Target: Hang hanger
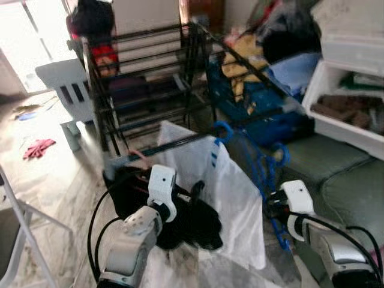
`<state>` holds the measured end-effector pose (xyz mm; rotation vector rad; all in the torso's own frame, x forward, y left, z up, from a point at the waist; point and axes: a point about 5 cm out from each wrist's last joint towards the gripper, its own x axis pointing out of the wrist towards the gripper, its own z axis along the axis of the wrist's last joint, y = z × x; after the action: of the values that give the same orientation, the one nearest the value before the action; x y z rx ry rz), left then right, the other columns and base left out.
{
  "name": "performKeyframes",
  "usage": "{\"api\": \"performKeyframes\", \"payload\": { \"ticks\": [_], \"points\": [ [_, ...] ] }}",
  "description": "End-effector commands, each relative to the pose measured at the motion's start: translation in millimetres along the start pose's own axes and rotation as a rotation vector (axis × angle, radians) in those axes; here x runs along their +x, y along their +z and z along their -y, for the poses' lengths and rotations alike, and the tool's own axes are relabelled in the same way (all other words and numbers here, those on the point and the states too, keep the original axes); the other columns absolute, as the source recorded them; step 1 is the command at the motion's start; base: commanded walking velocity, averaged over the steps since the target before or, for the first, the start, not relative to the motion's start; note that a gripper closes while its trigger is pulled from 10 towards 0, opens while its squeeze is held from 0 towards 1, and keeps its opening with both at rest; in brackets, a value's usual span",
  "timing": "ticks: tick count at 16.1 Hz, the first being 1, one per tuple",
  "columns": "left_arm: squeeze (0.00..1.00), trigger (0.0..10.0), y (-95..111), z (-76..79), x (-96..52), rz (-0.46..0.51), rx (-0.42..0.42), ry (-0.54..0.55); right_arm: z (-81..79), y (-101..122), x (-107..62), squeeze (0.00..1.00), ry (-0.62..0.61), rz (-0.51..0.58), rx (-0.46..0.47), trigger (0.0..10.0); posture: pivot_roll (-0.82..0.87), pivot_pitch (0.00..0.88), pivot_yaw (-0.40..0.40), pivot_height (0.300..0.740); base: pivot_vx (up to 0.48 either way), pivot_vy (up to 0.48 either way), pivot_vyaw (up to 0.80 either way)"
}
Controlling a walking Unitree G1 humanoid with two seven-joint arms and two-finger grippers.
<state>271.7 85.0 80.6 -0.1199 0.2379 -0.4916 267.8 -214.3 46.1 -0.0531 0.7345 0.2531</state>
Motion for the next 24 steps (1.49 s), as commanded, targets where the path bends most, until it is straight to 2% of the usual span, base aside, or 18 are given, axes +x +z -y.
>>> {"api": "performKeyframes", "payload": {
  "ticks": [1, 5, 9, 14, 16, 18, 20, 24],
  "points": [
    [0.0, 10.0, 2, -9.4, -3.2, -0.004, 0.011, 0.027, -12.5, 4, 1.7, 0.0, 0.067, 0.008, -0.012, 10.0, -0.17, 0.0, 0.045, 0.74, 0.0, 0.0, 0.0],
    [0.0, 10.0, 2, -7.8, -1.6, -0.007, 0.014, 0.023, -19.0, 3, -1.5, 0.0, 0.149, -0.004, -0.032, 10.0, -0.18, 0.0, 0.045, 0.74, 0.0, 0.0, 0.0],
    [0.0, 10.0, 0, -6.1, -1.7, -0.017, 0.015, 0.014, -17.6, 0, -1.7, 0.0, 0.145, -0.013, -0.037, 10.0, -0.18, 0.0, 0.045, 0.74, 0.0, 0.0, 0.0],
    [0.0, 10.0, -1, -5.4, -0.4, -0.027, 0.02, 0.011, -27.2, -1, -5.5, 0.0, 0.24, -0.026, -0.054, 10.0, -0.18, 0.0, 0.042, 0.74, 0.0, 0.0, 0.0],
    [0.0, 10.0, -2, -4.8, -0.2, -0.032, 0.022, 0.009, -31.6, 1, -10.3, 0.0, 0.28, -0.029, -0.125, 10.0, -0.18, 0.0, 0.042, 0.74, 0.0, 0.0, 0.0],
    [0.0, 10.0, -3, -4.3, 0.0, -0.035, 0.024, 0.007, -31.3, 3, -11.7, 0.0, 0.278, -0.024, -0.158, 10.0, -0.18, 0.0, 0.042, 0.74, 0.0, 0.0, 0.0],
    [0.0, 10.0, -3, -4.1, 0.6, -0.037, 0.026, 0.006, -28.2, 4, -13.9, 0.0, 0.254, -0.036, -0.29, 10.0, -0.18, 0.0, 0.043, 0.74, 0.0, 0.0, 0.0],
    [0.0, 10.0, -3, -3.2, 1.4, -0.039, 0.027, 0.003, -24.2, 4, -14.4, 0.0, 0.217, -0.041, -0.364, 10.0, -0.18, 0.0, 0.041, 0.74, 0.0, 0.0, 0.0]
  ]
}}
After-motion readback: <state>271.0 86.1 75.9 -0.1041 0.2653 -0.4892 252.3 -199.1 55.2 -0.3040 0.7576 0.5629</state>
